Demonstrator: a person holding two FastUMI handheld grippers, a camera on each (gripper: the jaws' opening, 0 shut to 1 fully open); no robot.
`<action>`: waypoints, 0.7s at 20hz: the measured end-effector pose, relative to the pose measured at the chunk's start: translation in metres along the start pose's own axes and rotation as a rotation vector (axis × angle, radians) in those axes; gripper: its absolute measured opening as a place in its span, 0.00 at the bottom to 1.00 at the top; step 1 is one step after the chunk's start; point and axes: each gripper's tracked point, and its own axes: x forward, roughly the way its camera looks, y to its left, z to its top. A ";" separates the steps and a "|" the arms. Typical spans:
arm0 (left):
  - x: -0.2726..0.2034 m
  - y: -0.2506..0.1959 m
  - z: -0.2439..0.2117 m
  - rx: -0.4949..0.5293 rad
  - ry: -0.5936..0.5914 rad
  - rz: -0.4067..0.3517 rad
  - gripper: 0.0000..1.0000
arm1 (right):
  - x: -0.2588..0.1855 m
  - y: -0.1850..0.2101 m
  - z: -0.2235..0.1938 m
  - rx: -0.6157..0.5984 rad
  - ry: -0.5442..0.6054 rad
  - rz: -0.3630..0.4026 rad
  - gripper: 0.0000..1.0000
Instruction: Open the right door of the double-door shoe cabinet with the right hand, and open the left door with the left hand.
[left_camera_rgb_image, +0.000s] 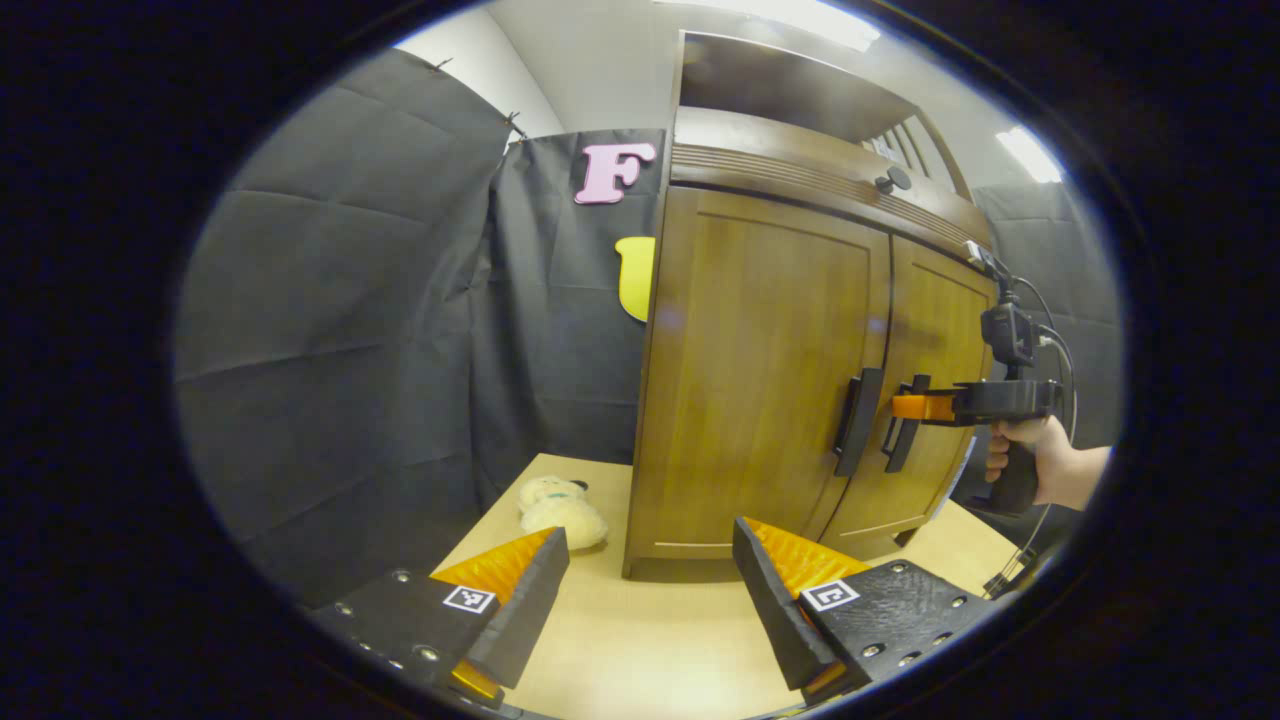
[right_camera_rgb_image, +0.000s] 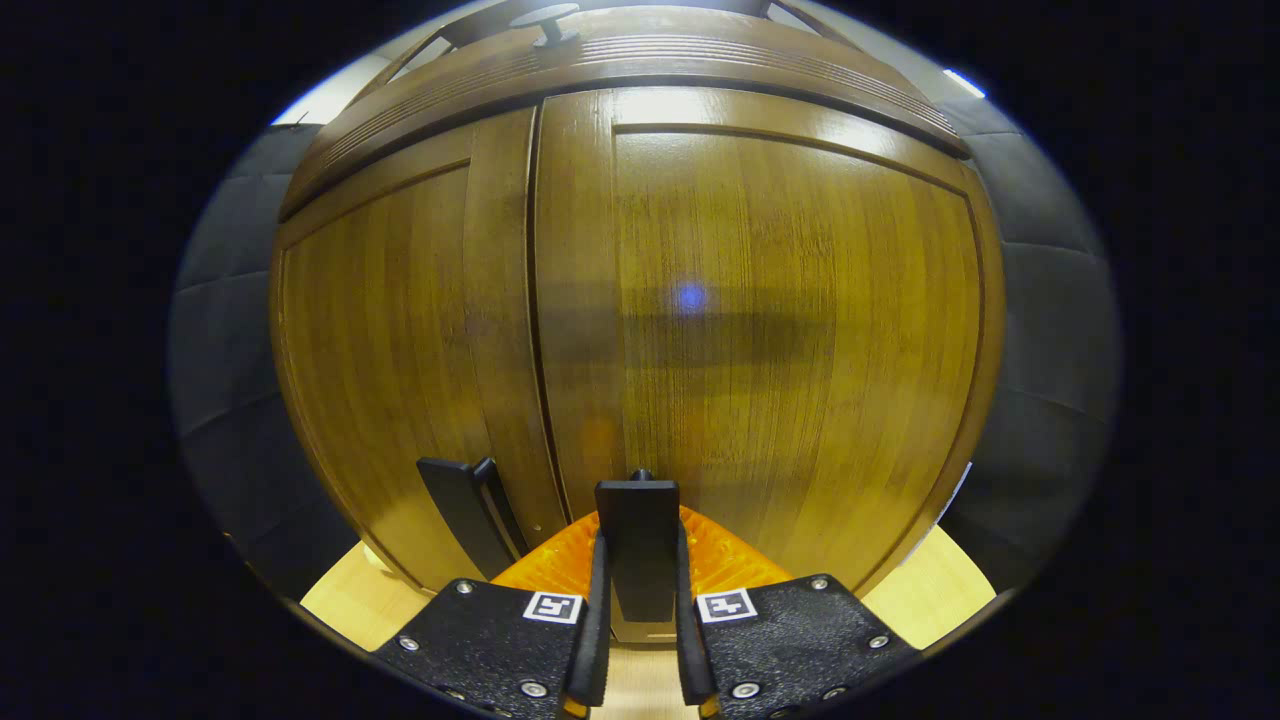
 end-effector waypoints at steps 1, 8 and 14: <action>0.003 -0.005 -0.002 -0.005 0.004 -0.009 0.88 | -0.001 0.000 0.002 -0.004 0.005 0.003 0.27; 0.038 -0.014 0.003 -0.005 -0.006 -0.044 0.95 | -0.005 0.001 0.010 0.006 0.019 0.025 0.27; 0.053 -0.045 0.043 0.044 -0.033 -0.046 0.95 | -0.005 0.001 0.010 0.016 0.014 0.063 0.27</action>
